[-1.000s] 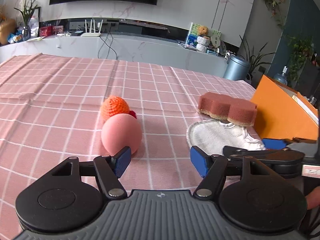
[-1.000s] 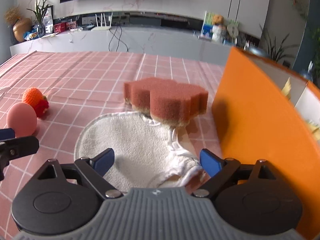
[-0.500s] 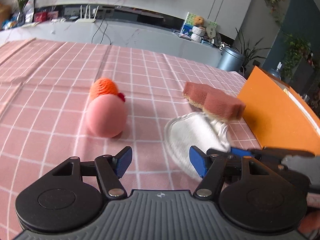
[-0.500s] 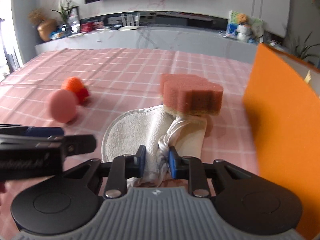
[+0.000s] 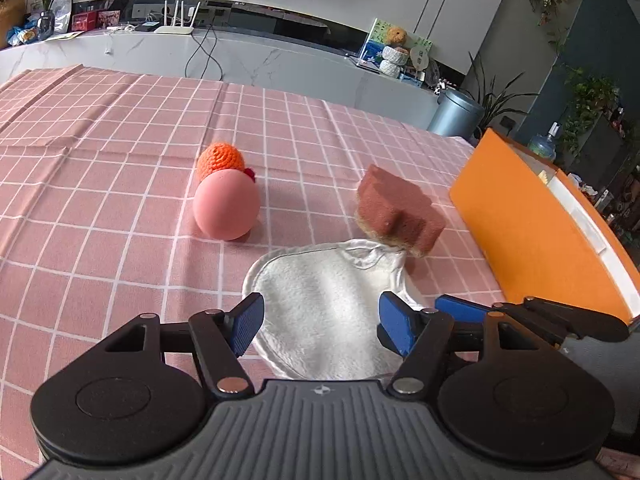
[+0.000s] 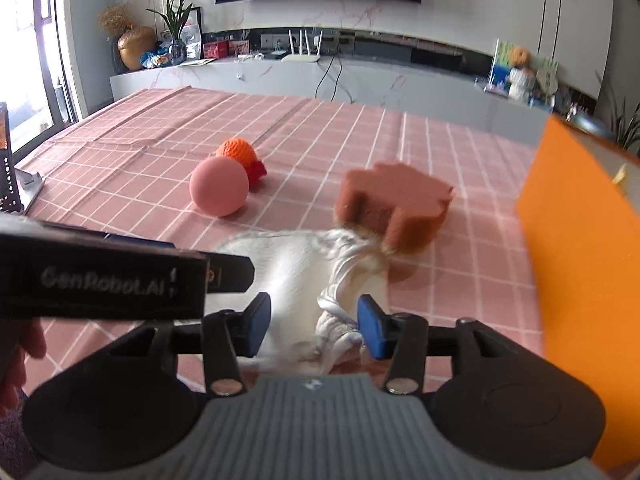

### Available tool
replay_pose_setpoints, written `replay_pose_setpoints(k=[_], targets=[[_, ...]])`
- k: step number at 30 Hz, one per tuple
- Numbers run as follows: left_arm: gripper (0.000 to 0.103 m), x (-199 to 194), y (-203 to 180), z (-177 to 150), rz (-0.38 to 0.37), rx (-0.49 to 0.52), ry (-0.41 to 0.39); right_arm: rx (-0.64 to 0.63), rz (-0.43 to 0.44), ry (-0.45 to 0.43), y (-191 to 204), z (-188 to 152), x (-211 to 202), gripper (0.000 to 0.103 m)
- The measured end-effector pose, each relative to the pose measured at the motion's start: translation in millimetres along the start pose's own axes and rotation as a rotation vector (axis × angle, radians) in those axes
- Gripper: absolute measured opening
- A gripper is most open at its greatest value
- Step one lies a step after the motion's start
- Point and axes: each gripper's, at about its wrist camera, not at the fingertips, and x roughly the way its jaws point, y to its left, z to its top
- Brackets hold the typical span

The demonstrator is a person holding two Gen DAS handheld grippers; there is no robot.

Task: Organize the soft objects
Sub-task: 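Grasp the white terry mitt with the left gripper while the right gripper grasps the brown-red sponge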

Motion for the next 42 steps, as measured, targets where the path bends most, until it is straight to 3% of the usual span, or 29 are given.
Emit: replay_pose_setpoints(k=[2,5,6,8,10,15,19,22,26,29,34,35,37,39,42], targets=[[0.082,-1,-6,2,-0.002,0.009,0.007,-0.016,-0.025,-0.008,-2,-1,-11,0.061],[0.086,5,-15,0,0.026,0.019,0.035,-0.013,-0.087,-0.049,-12,-7,-31,0.061],[0.086,10,-15,-2,0.047,0.017,0.05,-0.006,-0.116,-0.057,-17,-8,-35,0.06],[0.086,21,-16,-5,0.108,0.001,0.086,0.016,-0.168,-0.054,-27,-10,-36,0.042],[0.086,26,-10,-8,0.154,-0.038,0.087,0.048,-0.192,-0.018,-38,-12,-29,0.04],[0.089,32,-7,-9,0.167,-0.074,0.079,0.15,-0.137,-0.009,-51,-16,-21,0.04],[0.092,35,-14,-7,0.147,-0.087,0.073,0.136,-0.134,0.009,-46,-18,-5,0.029],[0.093,38,-19,-5,0.105,-0.113,0.083,0.142,-0.109,0.026,-44,-21,4,0.027],[0.093,45,-31,-5,0.113,-0.059,0.085,0.095,-0.099,0.021,-35,-20,7,0.021],[0.084,48,-38,-6,0.11,-0.03,0.073,0.086,-0.087,0.018,-32,-21,6,0.021],[0.048,48,-38,-5,0.108,-0.005,0.064,0.08,-0.068,0.019,-32,-20,6,0.021],[0.044,47,-37,-5,0.102,-0.009,0.061,0.078,-0.064,0.021,-32,-20,5,0.024],[0.024,44,-34,-3,0.103,-0.007,0.044,0.077,-0.062,0.023,-32,-21,2,0.033],[0.021,42,-31,1,0.106,-0.003,0.036,0.078,-0.071,-0.002,-33,-19,-5,0.04],[0.021,42,-27,2,0.107,0.006,0.034,0.067,-0.13,-0.08,-35,-13,-17,0.061]])
